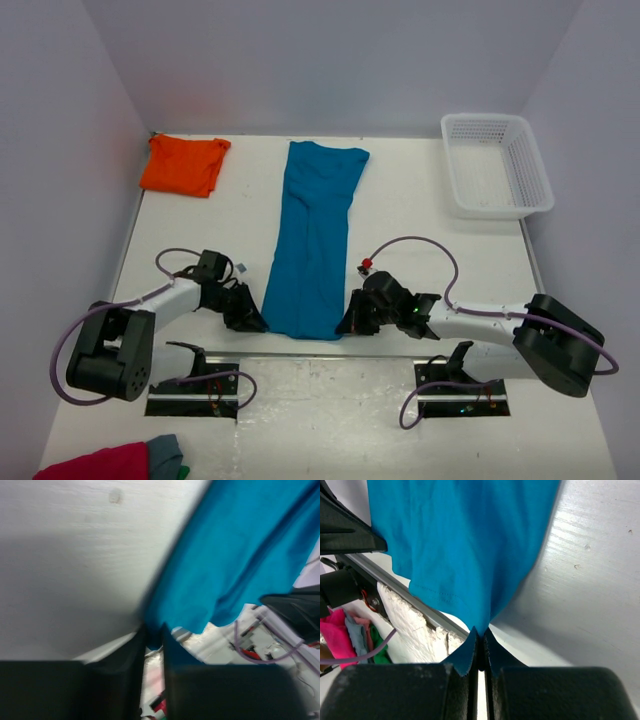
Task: Fold and stack the t-shirts
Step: Grab the bottom of the folded rectangular tshirt with both arms
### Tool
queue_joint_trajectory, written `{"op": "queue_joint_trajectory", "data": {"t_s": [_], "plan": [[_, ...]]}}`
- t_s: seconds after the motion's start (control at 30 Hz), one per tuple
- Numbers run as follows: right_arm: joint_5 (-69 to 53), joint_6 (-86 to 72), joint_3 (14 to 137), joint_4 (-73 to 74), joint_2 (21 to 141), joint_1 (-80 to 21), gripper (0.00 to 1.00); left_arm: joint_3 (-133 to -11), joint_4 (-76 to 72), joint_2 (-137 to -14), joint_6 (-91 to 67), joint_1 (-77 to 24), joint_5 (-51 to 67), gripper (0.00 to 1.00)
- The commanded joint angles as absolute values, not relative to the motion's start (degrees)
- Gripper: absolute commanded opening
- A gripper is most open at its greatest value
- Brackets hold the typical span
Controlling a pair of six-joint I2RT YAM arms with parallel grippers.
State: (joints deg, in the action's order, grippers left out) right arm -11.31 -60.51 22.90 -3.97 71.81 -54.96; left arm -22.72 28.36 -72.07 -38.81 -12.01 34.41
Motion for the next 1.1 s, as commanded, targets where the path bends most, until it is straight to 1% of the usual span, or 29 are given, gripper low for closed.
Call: {"op": "queue_joint_trajectory", "data": {"t_s": [0.0,0.03,0.07,0.27,0.4,0.53,0.87,0.97,1.07], "plan": [[-10.11,-60.56,23.11,-2.99,70.93,-54.76,0.0,-20.31,25.93,-73.92,-38.06,-11.78,32.95,0.08],[-9.85,-60.56,23.12,-2.47,70.84,-54.76,0.0,-20.13,25.84,-73.74,-38.14,-11.78,33.57,0.0],[-9.41,-60.56,23.29,-1.85,70.58,-54.76,0.0,-20.04,26.1,-73.65,-38.14,-11.78,33.92,0.0],[-4.59,-59.59,26.01,8.6,68.38,-54.84,0.0,-20.3,30.32,-66.55,-39.72,-11.78,34.63,0.0],[-2.38,-58.98,26.45,13.87,65.83,-54.76,0.0,-20.83,32.34,-64.07,-39.81,-11.78,35.59,0.0],[-4.13,-58.53,25.67,12.66,65.04,-54.84,0.0,-20.74,32.26,-63.2,-40.17,-11.78,37.53,0.0],[-6.33,-57.83,27.42,12.22,69.08,-56.42,0.0,-19.69,31.73,-59.6,-42.62,-14.15,40.34,0.0],[-3.7,-57.05,29.34,14.93,69.7,-57.92,0.0,-21.61,31.55,-57.75,-42.37,-14.85,38.24,0.0],[-0.71,-54.86,32.33,17.22,70.66,-58.27,0.0,-25.48,31.12,-58.44,-41.31,-15.55,33.67,0.0]]}}
